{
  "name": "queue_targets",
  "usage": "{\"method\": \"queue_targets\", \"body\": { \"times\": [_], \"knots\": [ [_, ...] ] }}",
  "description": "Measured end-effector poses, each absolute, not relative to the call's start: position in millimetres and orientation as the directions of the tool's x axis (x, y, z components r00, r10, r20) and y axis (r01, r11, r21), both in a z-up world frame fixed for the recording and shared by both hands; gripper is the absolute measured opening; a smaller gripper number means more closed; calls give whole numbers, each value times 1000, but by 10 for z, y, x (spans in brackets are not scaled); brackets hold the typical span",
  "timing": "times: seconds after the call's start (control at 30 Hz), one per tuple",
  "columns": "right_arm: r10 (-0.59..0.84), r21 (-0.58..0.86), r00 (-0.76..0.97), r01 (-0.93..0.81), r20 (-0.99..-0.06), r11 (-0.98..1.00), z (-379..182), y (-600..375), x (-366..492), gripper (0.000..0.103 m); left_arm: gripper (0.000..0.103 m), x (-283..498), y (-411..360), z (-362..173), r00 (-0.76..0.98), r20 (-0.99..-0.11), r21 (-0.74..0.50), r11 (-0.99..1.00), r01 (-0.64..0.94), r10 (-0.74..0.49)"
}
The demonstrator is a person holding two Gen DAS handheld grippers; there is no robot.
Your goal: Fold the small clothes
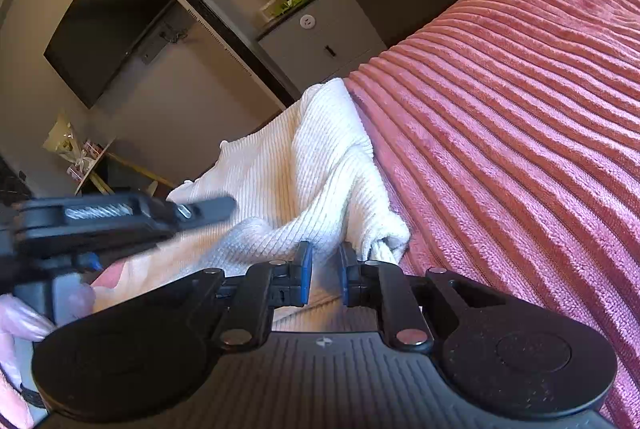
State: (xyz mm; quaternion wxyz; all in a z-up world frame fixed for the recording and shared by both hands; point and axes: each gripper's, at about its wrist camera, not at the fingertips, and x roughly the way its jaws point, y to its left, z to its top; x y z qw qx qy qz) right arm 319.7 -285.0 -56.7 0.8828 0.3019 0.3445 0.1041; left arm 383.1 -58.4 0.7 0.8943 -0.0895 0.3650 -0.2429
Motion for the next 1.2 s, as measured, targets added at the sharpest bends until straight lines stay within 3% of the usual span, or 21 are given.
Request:
{"method": "queue_targets", "body": {
  "times": [0.1, 0.13, 0.17, 0.23, 0.27, 0.37, 0.43, 0.5, 0.53, 0.57, 0.6, 0.83, 0.9, 0.93, 0.97, 1.07, 1.2],
  "knots": [
    [385, 596, 742, 25, -549, 803, -622, -2828, 3169, 13, 2, 3777, -574, 94, 705, -583, -243, 915, 323, -404],
    [384, 594, 741, 25, -551, 804, -658, -2823, 3197, 13, 9, 3814, -572, 85, 690, -595, -257, 911, 323, -412],
    [383, 593, 741, 25, -551, 805, -659, -2818, 3201, 13, 27, 3864, -571, 61, 649, -610, -306, 891, 336, -454],
    [388, 600, 740, 27, -549, 799, -677, -2831, 3209, 13, 54, 3946, -606, -16, 558, -620, -400, 834, 380, -551],
    [391, 606, 740, 29, -548, 795, -682, -2840, 3213, 13, 55, 3942, -673, -41, 556, -616, -386, 829, 405, -559],
    [385, 592, 741, 22, -550, 805, -668, -2834, 3203, 13, 55, 3981, -852, -127, 552, -643, -314, 840, 442, -531],
    [378, 582, 743, 19, -553, 813, -661, -2819, 3194, 13, 54, 4030, -930, -208, 525, -650, -342, 828, 444, -550],
    [376, 578, 742, 18, -554, 816, -671, -2819, 3195, 13, 47, 4080, -1009, -303, 477, -667, -364, 809, 460, -572],
    [378, 581, 742, 19, -554, 814, -671, -2826, 3197, 13, 35, 4086, -1069, -355, 455, -683, -362, 806, 469, -571],
    [379, 582, 741, 20, -555, 813, -674, -2830, 3197, 13, 14, 4101, -1113, -410, 440, -703, -349, 810, 472, -559],
    [379, 581, 740, 21, -557, 814, -677, -2832, 3198, 13, 11, 4108, -1142, -447, 439, -716, -332, 817, 471, -543],
    [354, 542, 748, 10, -562, 840, -657, -2772, 3176, 13, 10, 4076, -1198, -116, 652, -642, -107, 889, 446, -405],
    [341, 519, 750, 3, -567, 855, -654, -2736, 3170, 13, 22, 4040, -1248, -75, 716, -621, -1, 914, 406, -319],
    [337, 510, 751, 0, -568, 860, -649, -2722, 3166, 13, 49, 4025, -1228, -61, 731, -616, 25, 921, 389, -293],
    [335, 508, 752, 0, -568, 861, -643, -2719, 3160, 13, 70, 4000, -1197, -49, 729, -617, 9, 924, 383, -296],
    [331, 507, 768, -10, -548, 862, -596, -2726, 3122, 14, 77, 3847, -978, -7, 706, -618, -99, 926, 365, -345],
    [318, 491, 814, -47, -487, 870, -493, -2708, 3046, 16, 81, 3523, -647, -69, 713, -639, -104, 951, 291, -288]
  ]
}}
